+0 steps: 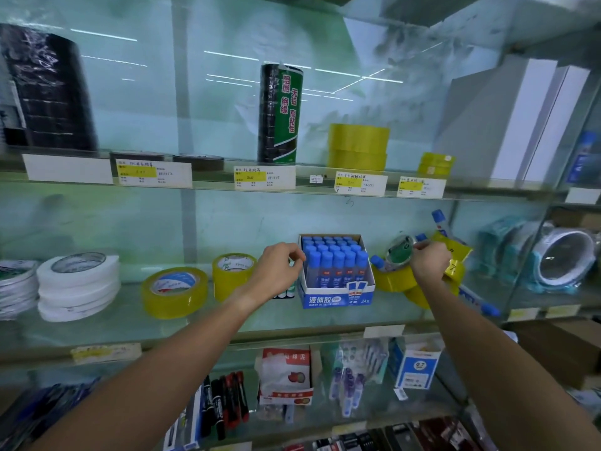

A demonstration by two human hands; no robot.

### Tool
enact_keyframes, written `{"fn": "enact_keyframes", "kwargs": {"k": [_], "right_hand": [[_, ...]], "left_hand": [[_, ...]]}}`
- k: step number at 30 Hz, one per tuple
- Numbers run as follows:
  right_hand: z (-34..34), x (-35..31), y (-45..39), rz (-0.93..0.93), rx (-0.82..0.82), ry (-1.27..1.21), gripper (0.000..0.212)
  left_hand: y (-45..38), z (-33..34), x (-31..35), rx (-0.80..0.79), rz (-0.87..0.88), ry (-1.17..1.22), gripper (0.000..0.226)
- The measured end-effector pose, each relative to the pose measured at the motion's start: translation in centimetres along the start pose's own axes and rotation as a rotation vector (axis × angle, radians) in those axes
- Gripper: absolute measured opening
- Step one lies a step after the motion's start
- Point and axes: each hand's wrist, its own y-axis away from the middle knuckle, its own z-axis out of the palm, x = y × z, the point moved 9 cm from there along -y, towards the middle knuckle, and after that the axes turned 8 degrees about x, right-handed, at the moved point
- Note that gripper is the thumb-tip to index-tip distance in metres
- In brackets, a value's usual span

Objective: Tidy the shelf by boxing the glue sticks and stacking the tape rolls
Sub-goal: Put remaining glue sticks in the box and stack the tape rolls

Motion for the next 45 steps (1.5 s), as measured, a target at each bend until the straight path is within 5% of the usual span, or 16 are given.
{"fn": "enact_keyframes", "kwargs": {"k": [9,23,36,45], "right_hand": [[-1.8,-2.7,1.7,-0.014,0.02,-0.394,0.016],[2.3,-7.1,10.7,0.202,-0.472,-0.757,0.029],[7.1,-15.2,17.1,0.028,-0.824,-0.626,0.005],[12.1,-20.6,25.1,0.062,-0.882,-0.611,0.013]], "left_hand": [[-0.3,1.8,2.2,0.056,-0.023,0.164,0.016],[-2.4,2.8,1.7,0.142,-0.27,0.464,0.029],[-0.7,-5.5,-5.6,0.261,-0.298,0.326,0.032],[3.3,-11.9,-8.1,0.399,-0.208,-0.127,0.091]]}}
